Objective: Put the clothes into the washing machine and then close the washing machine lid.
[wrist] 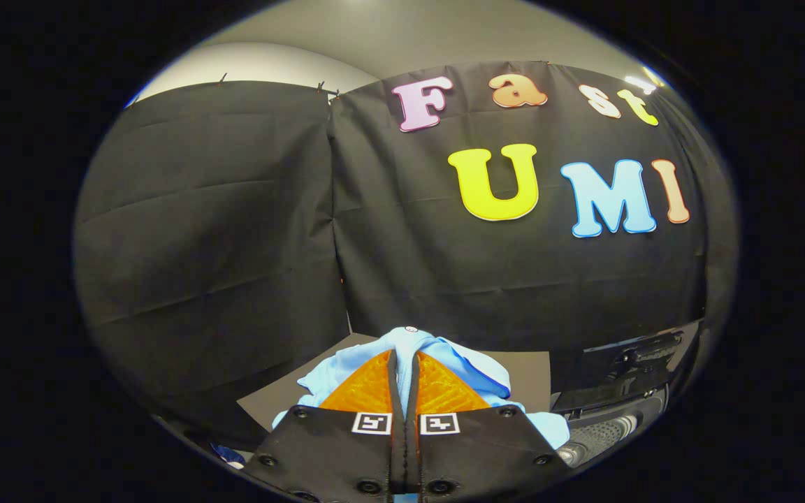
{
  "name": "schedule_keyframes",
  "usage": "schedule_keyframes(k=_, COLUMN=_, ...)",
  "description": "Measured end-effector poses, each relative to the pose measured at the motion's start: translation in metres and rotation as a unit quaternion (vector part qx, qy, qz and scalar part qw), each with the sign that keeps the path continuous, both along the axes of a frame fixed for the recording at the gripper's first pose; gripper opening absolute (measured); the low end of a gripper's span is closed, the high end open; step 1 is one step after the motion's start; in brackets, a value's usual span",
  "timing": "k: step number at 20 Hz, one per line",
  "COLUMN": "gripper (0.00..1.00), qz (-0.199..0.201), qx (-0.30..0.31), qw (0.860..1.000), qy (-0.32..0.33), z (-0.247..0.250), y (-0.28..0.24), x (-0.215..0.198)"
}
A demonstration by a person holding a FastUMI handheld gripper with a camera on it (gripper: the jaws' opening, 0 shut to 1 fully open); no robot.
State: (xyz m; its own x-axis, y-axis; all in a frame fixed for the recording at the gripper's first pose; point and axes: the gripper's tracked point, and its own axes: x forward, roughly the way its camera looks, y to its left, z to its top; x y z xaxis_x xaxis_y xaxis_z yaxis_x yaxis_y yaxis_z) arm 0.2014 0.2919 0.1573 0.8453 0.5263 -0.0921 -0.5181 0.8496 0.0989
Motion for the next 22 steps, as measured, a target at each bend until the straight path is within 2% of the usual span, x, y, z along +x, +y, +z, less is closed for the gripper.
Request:
schedule_keyframes(k=4, gripper=0.01, qz=0.006, qx=0.000, qw=1.000, qy=-0.022, z=0.010, y=-0.028, x=0.001)
schedule_keyframes(k=12, gripper=0.01, qz=0.011, qx=0.037, qw=0.999, qy=-0.037, z=0.032, y=-0.073, x=0.003)
schedule_keyframes(k=22, gripper=0.01, qz=-0.014, qx=0.057, qw=0.997, qy=-0.041, z=0.039, y=-0.141, x=0.021)
